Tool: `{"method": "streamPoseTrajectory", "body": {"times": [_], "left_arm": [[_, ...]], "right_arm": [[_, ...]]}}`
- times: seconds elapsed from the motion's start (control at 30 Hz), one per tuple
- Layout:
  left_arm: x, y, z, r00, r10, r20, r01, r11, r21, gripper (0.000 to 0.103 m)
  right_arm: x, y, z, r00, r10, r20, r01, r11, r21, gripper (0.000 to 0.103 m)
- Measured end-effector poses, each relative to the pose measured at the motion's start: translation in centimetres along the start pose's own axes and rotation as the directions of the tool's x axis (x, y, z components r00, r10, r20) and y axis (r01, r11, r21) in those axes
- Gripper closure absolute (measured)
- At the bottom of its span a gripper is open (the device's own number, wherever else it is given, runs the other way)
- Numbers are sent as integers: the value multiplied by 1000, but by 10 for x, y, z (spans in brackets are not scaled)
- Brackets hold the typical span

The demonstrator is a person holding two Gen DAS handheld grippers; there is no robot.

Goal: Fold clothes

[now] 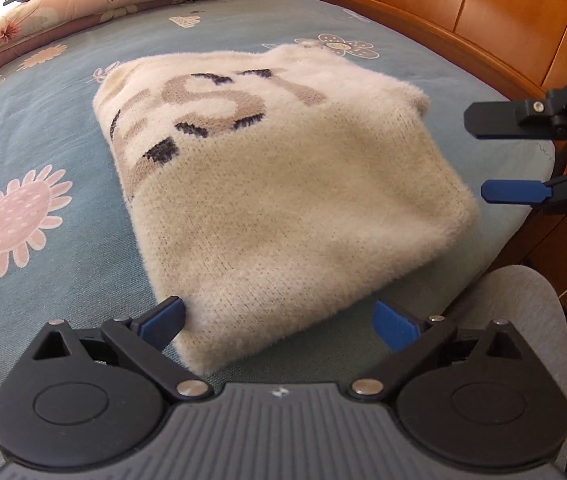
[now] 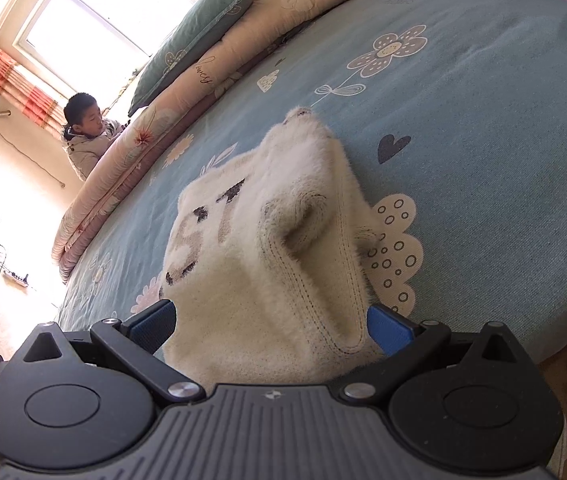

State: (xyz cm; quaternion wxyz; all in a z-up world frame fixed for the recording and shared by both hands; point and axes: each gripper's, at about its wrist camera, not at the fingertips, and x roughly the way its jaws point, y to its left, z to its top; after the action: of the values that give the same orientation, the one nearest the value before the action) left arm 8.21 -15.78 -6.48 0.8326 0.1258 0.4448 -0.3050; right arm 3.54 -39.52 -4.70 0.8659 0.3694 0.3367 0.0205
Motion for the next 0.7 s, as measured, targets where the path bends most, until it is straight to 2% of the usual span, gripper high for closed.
{"method": "streamPoseTrajectory", "body": {"times": [0.17,0.4,0.5,0.6,0.7], "left_arm": [[-10,15,1,1000,-13,11,14,998,-56,3],[-17,31,0,999,50,20,-49,995,-82,3],[-20,43,-1,996,80,31,-76,991,-113,3],[-22,56,0,995,96,27,-90,984,-153,3],[-24,64,0,994,106,30,-100,980,-174,3]], "right_arm": [[-1,6,18,999,33,36,-32,999,-10,0],[38,44,56,994,89,64,-81,990,-118,0],[63,48,58,997,71,31,-67,993,-102,0],[79,50,47,1000,11,18,-8,988,-156,0],[75,47,42,1000,10,27,-6,987,-163,0]]}}
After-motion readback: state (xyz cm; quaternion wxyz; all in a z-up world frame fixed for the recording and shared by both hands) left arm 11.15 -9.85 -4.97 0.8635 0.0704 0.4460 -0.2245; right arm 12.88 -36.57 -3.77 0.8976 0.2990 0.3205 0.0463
